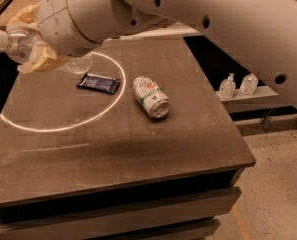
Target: Knock water bottle over
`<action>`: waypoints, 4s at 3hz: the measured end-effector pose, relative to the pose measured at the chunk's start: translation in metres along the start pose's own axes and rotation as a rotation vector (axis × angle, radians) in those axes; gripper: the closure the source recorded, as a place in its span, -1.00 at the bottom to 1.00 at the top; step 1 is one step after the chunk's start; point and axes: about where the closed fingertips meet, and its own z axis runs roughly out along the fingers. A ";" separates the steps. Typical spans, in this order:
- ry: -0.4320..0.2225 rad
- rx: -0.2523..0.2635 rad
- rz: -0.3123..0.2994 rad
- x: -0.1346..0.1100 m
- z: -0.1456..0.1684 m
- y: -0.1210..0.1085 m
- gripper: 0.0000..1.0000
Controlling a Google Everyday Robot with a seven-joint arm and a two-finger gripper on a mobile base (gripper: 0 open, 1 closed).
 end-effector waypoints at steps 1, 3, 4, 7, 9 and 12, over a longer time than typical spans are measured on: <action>0.000 0.000 0.000 0.000 0.000 0.000 1.00; 0.016 -0.334 0.070 -0.007 0.022 0.059 1.00; 0.068 -0.482 0.090 -0.007 0.026 0.086 1.00; 0.335 -0.786 0.007 0.022 0.050 0.122 1.00; 0.387 -0.880 0.059 0.037 0.064 0.148 0.70; 0.422 -0.874 0.176 0.043 0.082 0.159 -0.86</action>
Offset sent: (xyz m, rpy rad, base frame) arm -0.0396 0.0099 -0.0717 -0.2552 0.2646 0.1375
